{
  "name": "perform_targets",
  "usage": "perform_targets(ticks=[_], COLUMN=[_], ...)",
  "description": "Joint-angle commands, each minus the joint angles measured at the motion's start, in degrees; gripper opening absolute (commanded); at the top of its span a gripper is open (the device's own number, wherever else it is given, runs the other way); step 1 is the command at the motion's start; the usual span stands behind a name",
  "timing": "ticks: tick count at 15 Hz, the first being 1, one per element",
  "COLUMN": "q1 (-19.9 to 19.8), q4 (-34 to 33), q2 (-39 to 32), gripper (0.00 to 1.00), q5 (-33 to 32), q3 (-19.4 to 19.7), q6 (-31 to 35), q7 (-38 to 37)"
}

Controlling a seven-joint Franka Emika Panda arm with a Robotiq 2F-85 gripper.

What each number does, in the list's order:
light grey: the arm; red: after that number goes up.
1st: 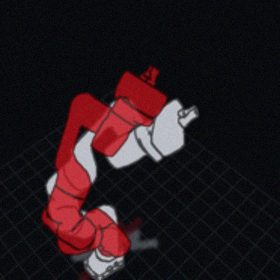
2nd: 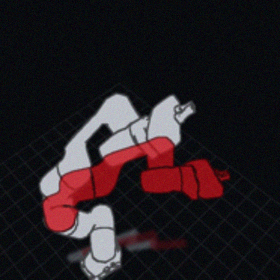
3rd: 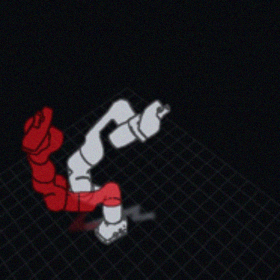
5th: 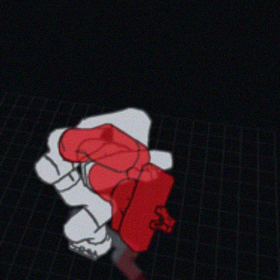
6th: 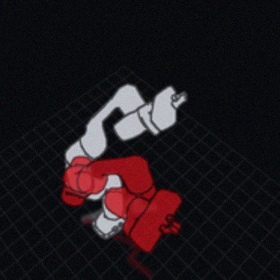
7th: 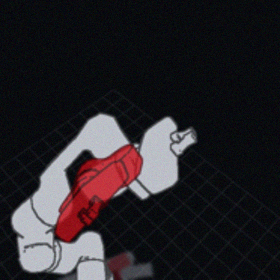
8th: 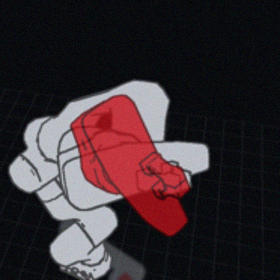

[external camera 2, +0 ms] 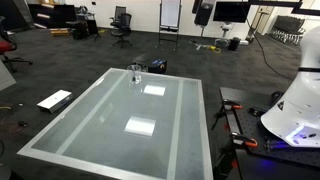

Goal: Remove the black marker from the glass and put it on the table

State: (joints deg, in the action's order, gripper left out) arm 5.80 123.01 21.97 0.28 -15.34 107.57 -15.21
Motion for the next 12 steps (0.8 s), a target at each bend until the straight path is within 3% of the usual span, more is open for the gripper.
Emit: perform_targets(ticks=[1, 12], q1=[0.9, -0.5], q4=[-0.1, -0.2], q2=[-0.2, -0.5], gripper=[1.0, 1.0], q5=[-0.3, -2.8], q3=[0.7, 0.9], q6=[-0.1, 3.1], q7=[-0.3, -2.9])
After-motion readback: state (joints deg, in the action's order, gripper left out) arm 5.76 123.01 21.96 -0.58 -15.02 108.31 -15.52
